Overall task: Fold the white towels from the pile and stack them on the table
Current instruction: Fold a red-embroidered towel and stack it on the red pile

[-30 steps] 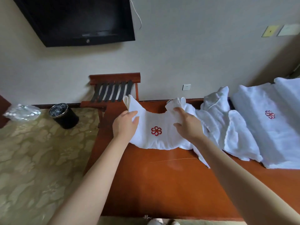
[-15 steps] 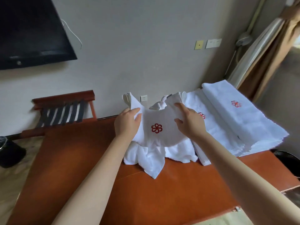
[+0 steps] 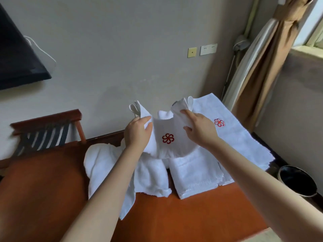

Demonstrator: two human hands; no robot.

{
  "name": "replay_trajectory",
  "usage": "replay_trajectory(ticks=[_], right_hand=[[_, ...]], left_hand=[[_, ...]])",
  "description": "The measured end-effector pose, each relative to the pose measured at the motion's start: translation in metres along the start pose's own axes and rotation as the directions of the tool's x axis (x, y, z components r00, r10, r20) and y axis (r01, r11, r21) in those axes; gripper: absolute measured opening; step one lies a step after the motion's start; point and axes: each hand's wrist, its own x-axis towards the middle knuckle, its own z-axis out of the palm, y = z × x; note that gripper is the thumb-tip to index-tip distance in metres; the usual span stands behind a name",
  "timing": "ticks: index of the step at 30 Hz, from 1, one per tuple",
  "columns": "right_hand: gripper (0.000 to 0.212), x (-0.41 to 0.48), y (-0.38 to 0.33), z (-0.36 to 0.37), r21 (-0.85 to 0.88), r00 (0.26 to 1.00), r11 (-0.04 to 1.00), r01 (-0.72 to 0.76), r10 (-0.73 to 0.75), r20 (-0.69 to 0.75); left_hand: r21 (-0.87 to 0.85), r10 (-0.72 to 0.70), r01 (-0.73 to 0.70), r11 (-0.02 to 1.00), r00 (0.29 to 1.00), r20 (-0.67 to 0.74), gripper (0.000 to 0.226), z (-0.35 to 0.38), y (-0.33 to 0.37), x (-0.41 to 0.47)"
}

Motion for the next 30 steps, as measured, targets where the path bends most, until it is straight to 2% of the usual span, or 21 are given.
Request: replay_trajectory(ticks=[5, 9, 13, 16, 19, 21, 23, 25, 30], right_hand=[[0.054, 0.031, 0.039, -0.007, -0.083, 0.984, 0.986, 0.146, -0.137, 0.111], [0.053, 0.048, 0.063, -0.01, -0.166, 0.929, 0.929, 0.331, -0.29, 0.229], [0.061, 0.079, 0.08, -0.018, -0.214, 0.833, 0.82, 0.532, -0.461, 0.306], [0.064, 0.098, 0.084, -0.022, -0.255, 0.761, 0.724, 0.641, -0.557, 0.334], [0.06, 0.114, 0.078, -0.022, -0.292, 0.699, 0.637, 0.713, -0.613, 0.369], [0.059, 0.12, 0.075, -0.019, -0.309, 0.677, 0.602, 0.736, -0.64, 0.364], [0.061, 0.119, 0.075, -0.012, -0.304, 0.652, 0.577, 0.758, -0.66, 0.373], [0.064, 0.109, 0.078, -0.003, -0.279, 0.632, 0.569, 0.774, -0.658, 0.41], [0.072, 0.083, 0.092, 0.016, -0.226, 0.64, 0.622, 0.75, -0.597, 0.484]], left_hand=[[-0.096, -0.121, 0.118, 0.988, 0.992, -0.027, 0.026, 0.038, 0.023, 0.004], [-0.278, -0.35, 0.323, 0.904, 0.935, -0.052, 0.025, 0.061, 0.055, -0.002], [-0.412, -0.572, 0.486, 0.771, 0.813, -0.112, 0.027, 0.086, 0.099, -0.01], [-0.527, -0.671, 0.525, 0.669, 0.731, -0.124, 0.028, 0.1, 0.128, -0.017], [-0.653, -0.772, 0.526, 0.544, 0.62, -0.143, 0.027, 0.11, 0.144, -0.02], [-0.754, -0.834, 0.509, 0.415, 0.544, -0.091, 0.025, 0.118, 0.149, -0.027], [-0.803, -0.86, 0.526, 0.28, 0.509, 0.034, 0.022, 0.13, 0.152, -0.04], [-0.734, -0.864, 0.609, 0.3, 0.499, 0.062, 0.028, 0.147, 0.151, -0.061], [-0.499, -0.869, 0.789, 0.36, 0.477, 0.128, 0.035, 0.173, 0.144, -0.117]])
